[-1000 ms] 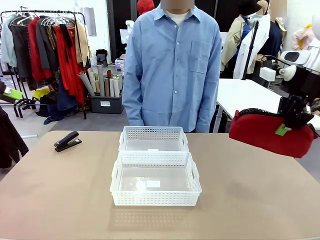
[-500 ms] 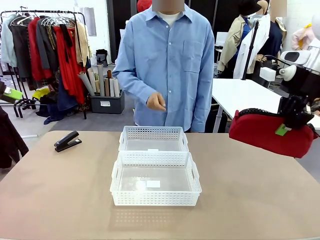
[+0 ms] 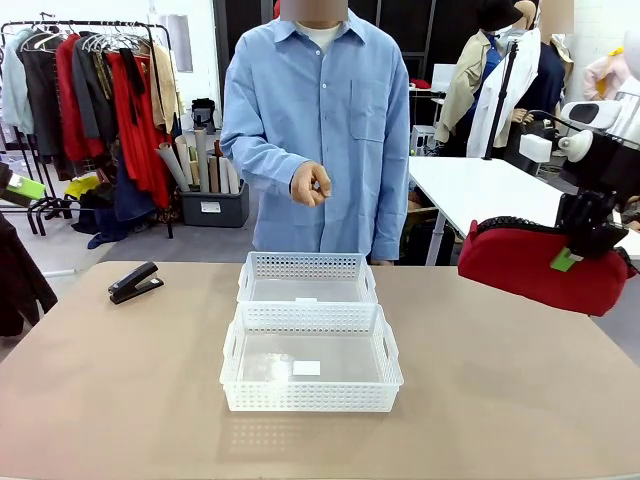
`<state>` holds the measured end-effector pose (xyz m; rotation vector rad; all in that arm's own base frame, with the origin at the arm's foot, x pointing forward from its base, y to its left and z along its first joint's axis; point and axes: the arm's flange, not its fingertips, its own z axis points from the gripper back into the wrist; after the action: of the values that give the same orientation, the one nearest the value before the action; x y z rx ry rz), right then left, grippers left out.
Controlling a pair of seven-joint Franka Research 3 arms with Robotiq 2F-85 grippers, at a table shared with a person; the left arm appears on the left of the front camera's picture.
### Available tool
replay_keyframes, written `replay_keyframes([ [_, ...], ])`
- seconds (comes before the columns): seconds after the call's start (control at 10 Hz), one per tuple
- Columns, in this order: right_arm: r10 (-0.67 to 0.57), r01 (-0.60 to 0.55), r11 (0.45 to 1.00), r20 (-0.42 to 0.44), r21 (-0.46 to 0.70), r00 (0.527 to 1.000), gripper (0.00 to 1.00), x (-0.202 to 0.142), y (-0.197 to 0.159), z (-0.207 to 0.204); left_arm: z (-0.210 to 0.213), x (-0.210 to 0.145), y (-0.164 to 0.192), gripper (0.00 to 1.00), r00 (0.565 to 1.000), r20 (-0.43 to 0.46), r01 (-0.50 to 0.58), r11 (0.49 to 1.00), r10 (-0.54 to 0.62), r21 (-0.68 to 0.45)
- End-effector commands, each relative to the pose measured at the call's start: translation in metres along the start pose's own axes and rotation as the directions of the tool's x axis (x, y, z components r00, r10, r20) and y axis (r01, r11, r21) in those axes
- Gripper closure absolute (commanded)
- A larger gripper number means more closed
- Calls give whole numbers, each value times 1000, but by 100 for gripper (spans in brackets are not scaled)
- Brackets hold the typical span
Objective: Distribute items into two baskets.
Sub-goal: Move the picked Pencil pouch towards the Organizing basket indicated by the person, stopping as directed.
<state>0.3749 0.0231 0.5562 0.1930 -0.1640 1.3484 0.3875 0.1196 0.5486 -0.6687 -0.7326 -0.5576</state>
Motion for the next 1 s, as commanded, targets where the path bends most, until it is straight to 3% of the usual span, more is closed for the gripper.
replay_keyframes([
  [0.0,-10,10,1000,5,-8,1000,100,0,-1,1,0,1,-1,0,1000,21,-4,1000,5,-12],
  [0.9,-10,10,1000,5,-8,1000,100,0,-1,1,0,1,-1,0,1000,21,-4,1000,5,-12],
])
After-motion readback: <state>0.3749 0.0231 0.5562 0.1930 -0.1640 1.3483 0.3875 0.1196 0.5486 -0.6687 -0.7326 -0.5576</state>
